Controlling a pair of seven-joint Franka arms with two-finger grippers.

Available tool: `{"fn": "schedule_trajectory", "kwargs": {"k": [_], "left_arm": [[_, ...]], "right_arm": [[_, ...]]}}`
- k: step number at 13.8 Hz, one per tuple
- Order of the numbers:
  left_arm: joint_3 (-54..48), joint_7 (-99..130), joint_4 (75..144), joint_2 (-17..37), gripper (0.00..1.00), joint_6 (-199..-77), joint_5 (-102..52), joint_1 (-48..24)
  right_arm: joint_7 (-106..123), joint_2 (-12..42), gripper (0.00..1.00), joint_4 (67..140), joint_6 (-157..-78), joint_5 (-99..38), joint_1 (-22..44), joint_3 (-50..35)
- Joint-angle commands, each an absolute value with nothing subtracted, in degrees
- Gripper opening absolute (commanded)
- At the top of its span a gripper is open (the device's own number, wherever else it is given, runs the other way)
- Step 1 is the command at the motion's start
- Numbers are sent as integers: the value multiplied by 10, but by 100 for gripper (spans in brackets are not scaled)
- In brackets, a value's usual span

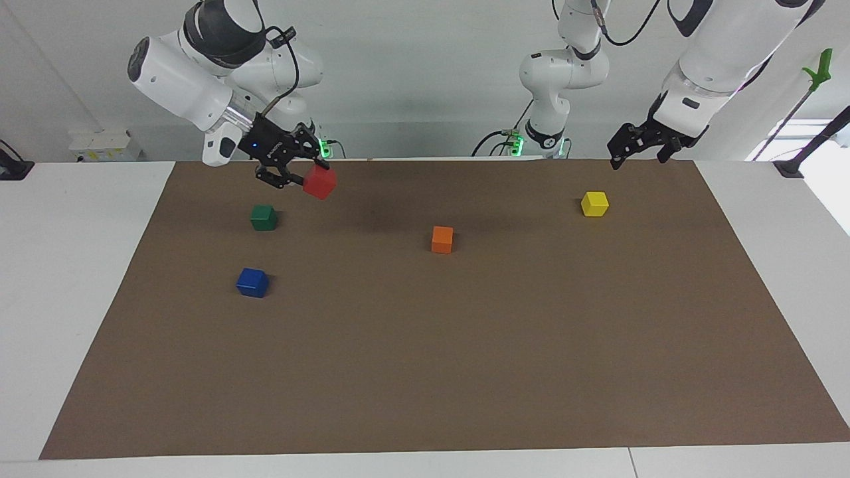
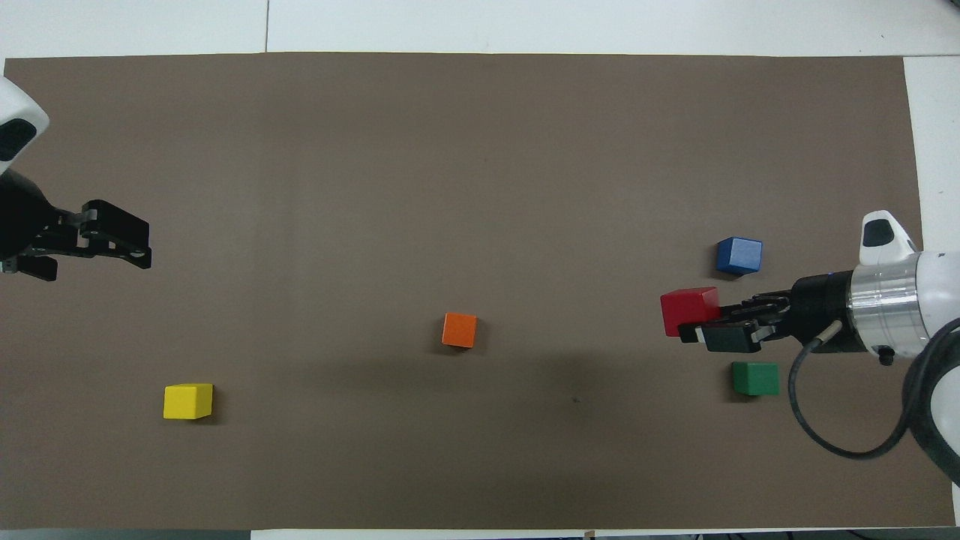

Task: Transfer red block to right arm and stack on blue block
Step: 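Carry the red cube with the right gripper over the blue cube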

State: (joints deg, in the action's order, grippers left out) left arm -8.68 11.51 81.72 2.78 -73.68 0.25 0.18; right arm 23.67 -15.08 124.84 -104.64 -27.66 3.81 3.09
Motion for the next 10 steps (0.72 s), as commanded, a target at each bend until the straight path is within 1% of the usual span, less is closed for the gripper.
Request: {"fn": "schedule_trajectory", "kwargs": {"k": [1,3,6,10], "left_arm": [[-81,105,828,12,100,-728,6,0],[-76,84,828,8,100,-730,1,3],[-76,79,830,-8,100,-745,1,-3],[-75,83,828,-10,100,-759,2,2]], "right_arm": [[182,-128,0,1222,-1050,-175,28,25],[143,-124,0,1222,-1077,-93,29,25],[108,-106,0,1222,-1091,-29,27,25],[70,-46,0,1222,-1164,44,27,25]]}}
